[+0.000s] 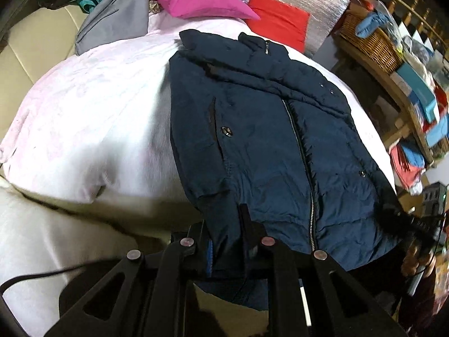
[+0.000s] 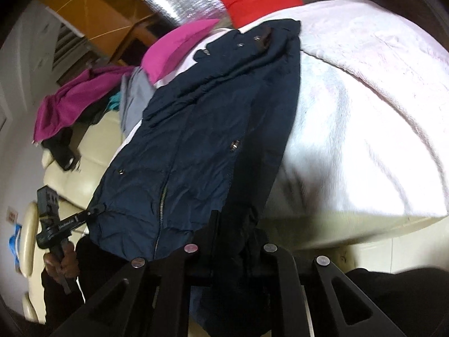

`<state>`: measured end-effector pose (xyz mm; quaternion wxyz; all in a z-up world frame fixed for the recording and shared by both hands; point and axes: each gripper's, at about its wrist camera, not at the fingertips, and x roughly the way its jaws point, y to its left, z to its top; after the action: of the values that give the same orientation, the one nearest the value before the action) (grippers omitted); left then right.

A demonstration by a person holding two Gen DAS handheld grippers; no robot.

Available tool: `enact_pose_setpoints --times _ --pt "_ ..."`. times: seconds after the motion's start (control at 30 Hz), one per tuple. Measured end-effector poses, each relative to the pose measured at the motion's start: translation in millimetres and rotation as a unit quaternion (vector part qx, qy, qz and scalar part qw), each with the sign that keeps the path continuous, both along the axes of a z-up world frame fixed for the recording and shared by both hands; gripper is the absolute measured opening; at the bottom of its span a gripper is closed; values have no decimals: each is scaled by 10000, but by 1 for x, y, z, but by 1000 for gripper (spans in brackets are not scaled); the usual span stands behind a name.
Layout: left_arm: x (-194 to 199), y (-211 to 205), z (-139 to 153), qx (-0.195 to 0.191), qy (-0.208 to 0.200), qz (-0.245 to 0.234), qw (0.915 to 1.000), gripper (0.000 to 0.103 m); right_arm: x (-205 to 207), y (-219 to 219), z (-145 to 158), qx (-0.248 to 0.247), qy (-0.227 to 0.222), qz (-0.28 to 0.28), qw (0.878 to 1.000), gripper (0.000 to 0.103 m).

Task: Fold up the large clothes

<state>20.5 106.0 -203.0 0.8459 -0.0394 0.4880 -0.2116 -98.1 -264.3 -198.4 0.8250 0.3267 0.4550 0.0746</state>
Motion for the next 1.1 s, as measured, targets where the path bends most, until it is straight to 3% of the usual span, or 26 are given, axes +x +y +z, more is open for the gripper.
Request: enact_pose_setpoints --times 0.1,0.33,0.5,0.67,0.9,1.1 --pt "-5 2 6 -19 -3 -89 10000 16 -11 2 11 50 -117 113 9999 15" --pt "31 -4 47 -501 -240 -190 9983 15 -6 -11 43 347 -675 -30 9971 14" --pt "77 -8 76 -825 -442 -130 9955 15 22 -33 74 242 -1181 -354 9921 14" --pt "123 -11 92 -1008 -581 148 9931 15 61 -55 85 312 -1510 -806 9848 14" --pt "166 -24 92 -1130 -778 543 9891 15 128 -80 64 452 -1612 -1349 9766 14" --pt "214 -38 70 -1086 -773 1176 9841 15 179 -101 31 430 -1283 -1720 9758 14"
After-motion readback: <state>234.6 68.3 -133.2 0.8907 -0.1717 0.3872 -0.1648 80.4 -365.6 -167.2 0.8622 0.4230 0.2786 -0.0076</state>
